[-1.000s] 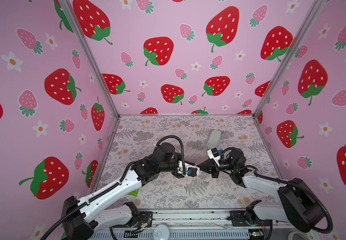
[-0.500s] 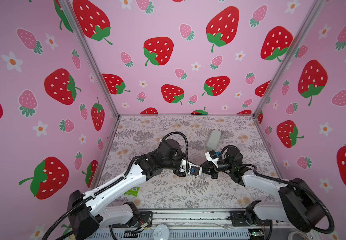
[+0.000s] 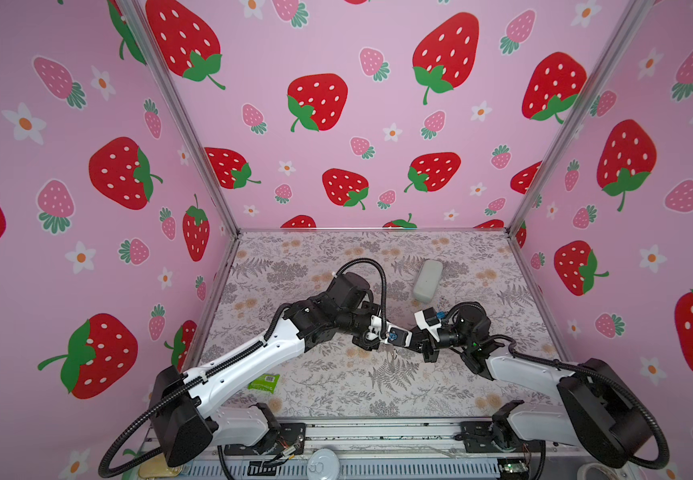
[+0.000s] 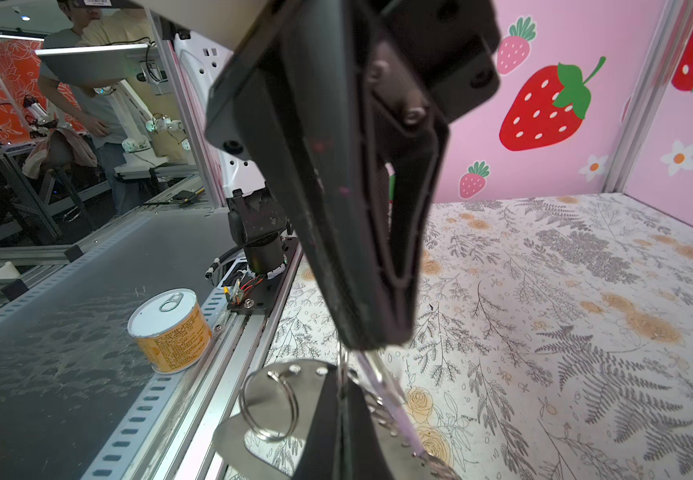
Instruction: Put the keys on the keyring
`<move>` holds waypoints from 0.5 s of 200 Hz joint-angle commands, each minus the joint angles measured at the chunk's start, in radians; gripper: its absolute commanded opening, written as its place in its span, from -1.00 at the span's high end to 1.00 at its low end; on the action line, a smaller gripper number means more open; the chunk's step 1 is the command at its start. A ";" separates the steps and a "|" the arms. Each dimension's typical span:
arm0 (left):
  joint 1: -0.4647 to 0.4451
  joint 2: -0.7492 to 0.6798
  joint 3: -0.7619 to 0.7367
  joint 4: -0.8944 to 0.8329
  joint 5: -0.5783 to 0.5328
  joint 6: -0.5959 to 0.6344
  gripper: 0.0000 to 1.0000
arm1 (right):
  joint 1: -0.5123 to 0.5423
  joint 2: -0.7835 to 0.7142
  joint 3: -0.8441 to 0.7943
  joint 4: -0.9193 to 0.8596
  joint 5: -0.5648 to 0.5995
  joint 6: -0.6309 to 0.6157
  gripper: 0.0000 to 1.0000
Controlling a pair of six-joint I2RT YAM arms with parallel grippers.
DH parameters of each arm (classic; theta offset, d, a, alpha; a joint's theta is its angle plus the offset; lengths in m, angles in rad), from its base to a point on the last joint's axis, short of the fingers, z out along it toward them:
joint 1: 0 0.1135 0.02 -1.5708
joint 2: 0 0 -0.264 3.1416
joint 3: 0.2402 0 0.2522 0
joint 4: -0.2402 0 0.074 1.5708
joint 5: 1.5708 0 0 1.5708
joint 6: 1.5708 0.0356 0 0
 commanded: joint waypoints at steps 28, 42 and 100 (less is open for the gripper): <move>-0.003 0.025 0.073 0.009 0.035 -0.019 0.46 | 0.015 0.006 -0.023 0.270 0.022 0.064 1.00; -0.003 0.037 0.078 0.017 0.033 -0.035 0.39 | 0.015 0.019 -0.026 0.303 0.023 0.075 1.00; 0.111 0.073 0.142 0.057 0.093 -0.232 -0.10 | 0.013 0.077 -0.066 0.510 0.088 0.123 1.00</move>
